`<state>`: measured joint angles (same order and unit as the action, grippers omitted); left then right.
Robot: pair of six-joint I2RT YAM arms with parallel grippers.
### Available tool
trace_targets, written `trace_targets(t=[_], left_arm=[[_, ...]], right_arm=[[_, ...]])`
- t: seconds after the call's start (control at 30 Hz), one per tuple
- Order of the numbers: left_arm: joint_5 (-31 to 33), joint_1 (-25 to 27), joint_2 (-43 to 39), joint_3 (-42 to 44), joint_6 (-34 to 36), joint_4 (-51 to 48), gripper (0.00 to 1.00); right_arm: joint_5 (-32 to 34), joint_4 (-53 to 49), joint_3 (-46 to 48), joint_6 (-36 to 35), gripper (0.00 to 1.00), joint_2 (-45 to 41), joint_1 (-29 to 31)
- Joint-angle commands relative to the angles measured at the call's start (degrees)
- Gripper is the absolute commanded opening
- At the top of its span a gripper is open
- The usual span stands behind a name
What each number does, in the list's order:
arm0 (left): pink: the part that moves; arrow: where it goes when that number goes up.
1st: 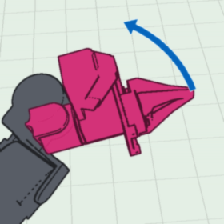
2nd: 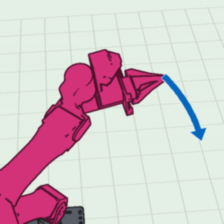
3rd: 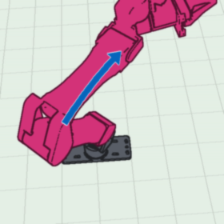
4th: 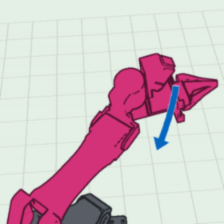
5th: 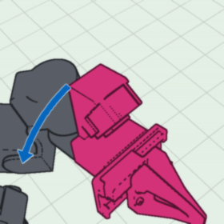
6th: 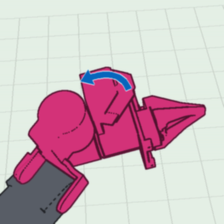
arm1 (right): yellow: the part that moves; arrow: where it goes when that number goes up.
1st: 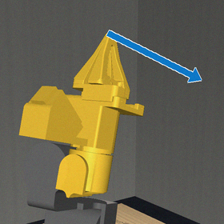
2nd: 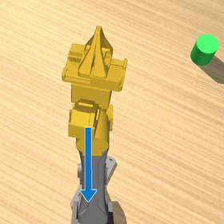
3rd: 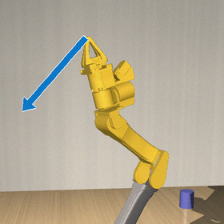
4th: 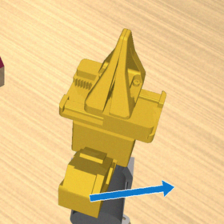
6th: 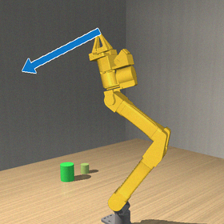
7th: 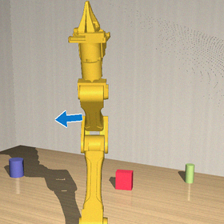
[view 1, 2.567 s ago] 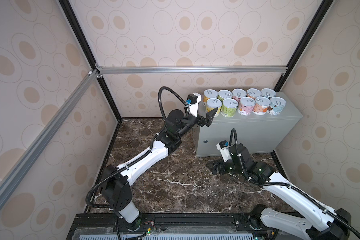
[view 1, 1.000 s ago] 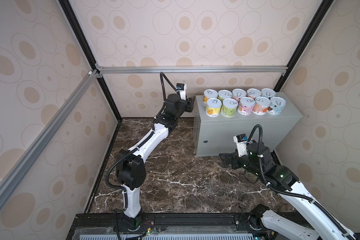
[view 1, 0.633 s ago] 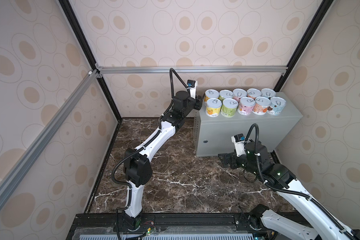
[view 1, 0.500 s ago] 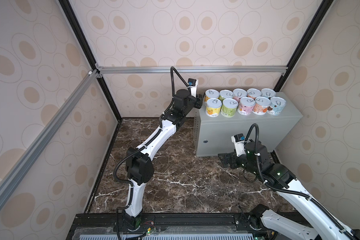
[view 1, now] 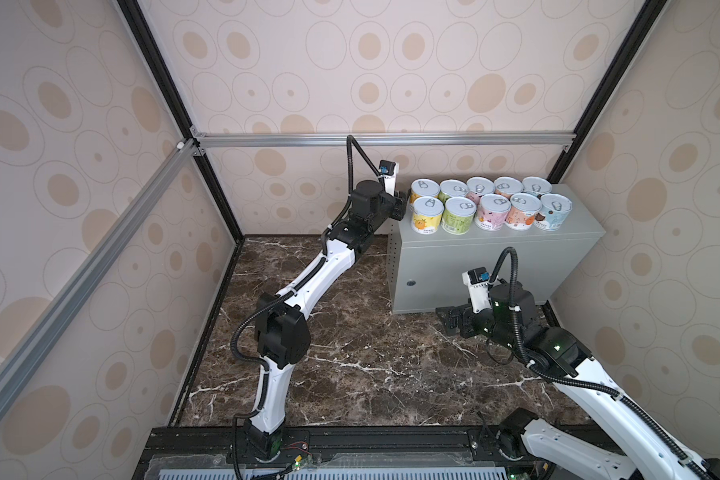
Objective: Place and organize the canned foods onto the counter
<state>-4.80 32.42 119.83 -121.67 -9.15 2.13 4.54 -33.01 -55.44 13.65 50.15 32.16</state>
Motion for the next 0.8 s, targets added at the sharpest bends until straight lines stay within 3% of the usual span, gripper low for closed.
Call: trace_targets(t=[0.0,0.23,0.77], left_arm=[[-1.46,1.8,0.01,-2.5,0.89,-0.71,0.52],[3.67,1.37,-5.28,1.54,1.68,-0.95,0.51],[1.9,2.46,-21.3,22.62,-1.29,5.84,0.51]], right_arm=[[-0.27,0.5,0.22,-0.58,1.0,0.15,-0.23],[-0.14,0.05,-0.05,-0.49,1.0,-0.58,-0.21],[1.43,-1.38,0.2,1.91,1.0,-3.74,-0.25]])
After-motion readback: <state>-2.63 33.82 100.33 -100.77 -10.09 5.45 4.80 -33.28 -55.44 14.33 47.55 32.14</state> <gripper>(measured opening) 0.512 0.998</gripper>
